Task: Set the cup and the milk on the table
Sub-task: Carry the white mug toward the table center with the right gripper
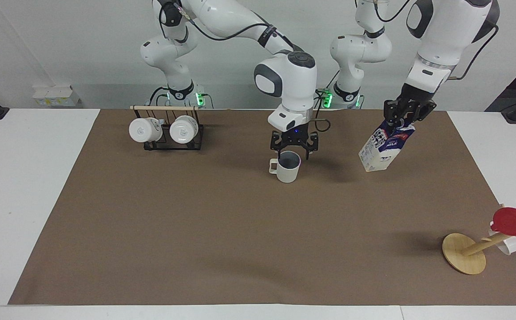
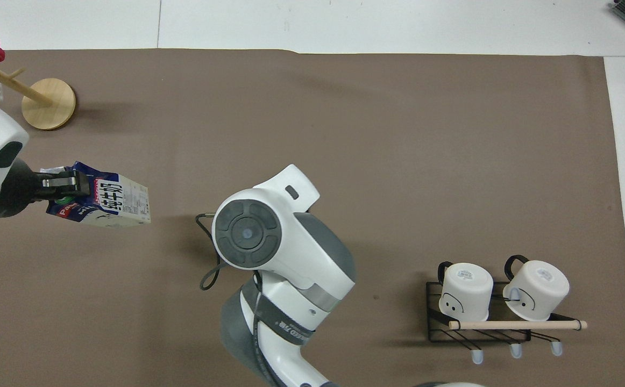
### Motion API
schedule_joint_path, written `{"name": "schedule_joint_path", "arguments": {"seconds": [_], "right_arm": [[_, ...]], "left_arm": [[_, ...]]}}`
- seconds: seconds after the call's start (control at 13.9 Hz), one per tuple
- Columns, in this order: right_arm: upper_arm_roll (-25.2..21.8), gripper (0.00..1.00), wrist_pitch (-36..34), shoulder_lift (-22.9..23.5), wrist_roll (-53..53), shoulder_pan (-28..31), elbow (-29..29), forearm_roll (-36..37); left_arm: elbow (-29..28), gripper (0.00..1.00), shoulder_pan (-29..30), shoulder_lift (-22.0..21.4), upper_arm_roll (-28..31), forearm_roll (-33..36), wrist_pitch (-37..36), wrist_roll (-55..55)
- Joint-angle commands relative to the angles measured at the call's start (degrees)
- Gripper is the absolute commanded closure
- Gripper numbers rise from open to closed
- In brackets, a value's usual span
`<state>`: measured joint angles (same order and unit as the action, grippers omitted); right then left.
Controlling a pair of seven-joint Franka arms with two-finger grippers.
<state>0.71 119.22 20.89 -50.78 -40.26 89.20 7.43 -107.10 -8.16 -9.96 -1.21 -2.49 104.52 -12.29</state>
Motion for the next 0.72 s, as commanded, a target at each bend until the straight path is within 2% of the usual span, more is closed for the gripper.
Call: {"name": "schedule_joint_path", "arguments": {"seconds": [0.0,0.14,0.36,0.65], "right_arm": [[0.8,0.00,-3.1,-10.6,5.8,6.6,8.5,-0.2],[0.8,0.00,-5.4,-15.1,11.0,11.2,12.3,-0.5],[0.8,0.00,-6.0,-20.5,18.8,20.6,16.3,-0.6],[0.6,0.00,-10.1,-24.2,27.4,30.0,14.0,-3.6]], "left_arm": [[0.3,0.63,-3.5,-0.3,0.4,-0.5,-1.1,-4.4],[-0.1,0.63,-7.4,-0.1,0.4,-0.4,-0.2,-8.1],[-4.3,0.65,-12.9,-0.5,0.4,0.2,2.6,-12.5],[-14.8,0.68,-16.2,-2.7,-0.3,1.3,13.8,-15.2]]}}
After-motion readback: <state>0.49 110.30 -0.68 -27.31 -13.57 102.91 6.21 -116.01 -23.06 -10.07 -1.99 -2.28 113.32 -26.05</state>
